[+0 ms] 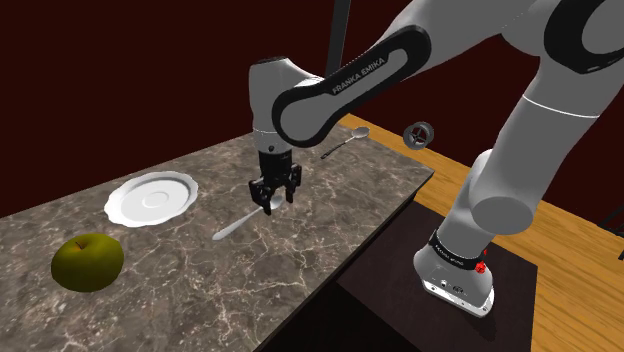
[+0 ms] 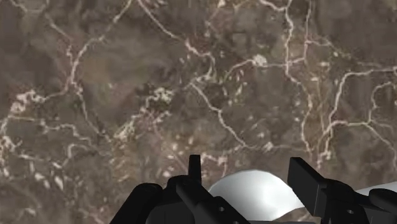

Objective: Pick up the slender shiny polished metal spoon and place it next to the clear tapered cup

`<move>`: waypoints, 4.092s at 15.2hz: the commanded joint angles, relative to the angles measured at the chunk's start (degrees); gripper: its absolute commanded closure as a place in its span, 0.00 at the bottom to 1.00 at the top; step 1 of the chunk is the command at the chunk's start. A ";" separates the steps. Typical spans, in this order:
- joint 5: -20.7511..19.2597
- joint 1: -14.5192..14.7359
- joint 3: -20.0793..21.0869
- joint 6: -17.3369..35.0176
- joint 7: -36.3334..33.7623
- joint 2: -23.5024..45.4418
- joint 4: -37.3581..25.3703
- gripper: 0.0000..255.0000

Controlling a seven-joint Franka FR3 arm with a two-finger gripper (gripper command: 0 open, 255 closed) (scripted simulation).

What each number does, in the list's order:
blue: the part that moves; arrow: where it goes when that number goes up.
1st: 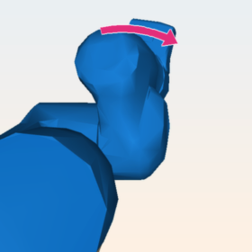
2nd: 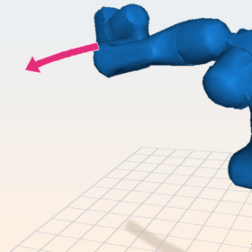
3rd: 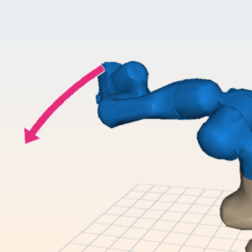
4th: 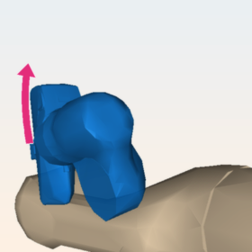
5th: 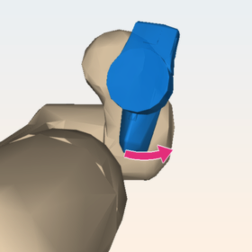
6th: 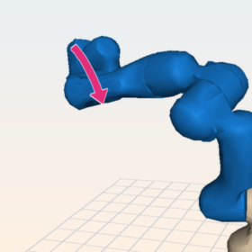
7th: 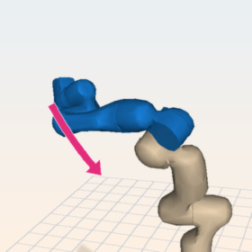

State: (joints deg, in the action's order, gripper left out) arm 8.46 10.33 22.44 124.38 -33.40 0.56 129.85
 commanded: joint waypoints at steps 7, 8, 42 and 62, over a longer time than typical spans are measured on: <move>0.92 -0.19 -0.25 -6.36 0.24 -3.58 -2.93 1.00; 1.00 -0.21 -0.29 -7.14 0.25 -3.95 -3.35 1.00; 1.35 -0.88 -1.69 -33.09 -1.46 -8.84 -24.69 1.00; -4.62 -12.74 -17.91 -36.17 25.76 -7.72 -25.93 1.00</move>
State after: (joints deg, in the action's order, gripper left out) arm 4.21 -1.85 5.21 88.61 -8.85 -8.12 105.20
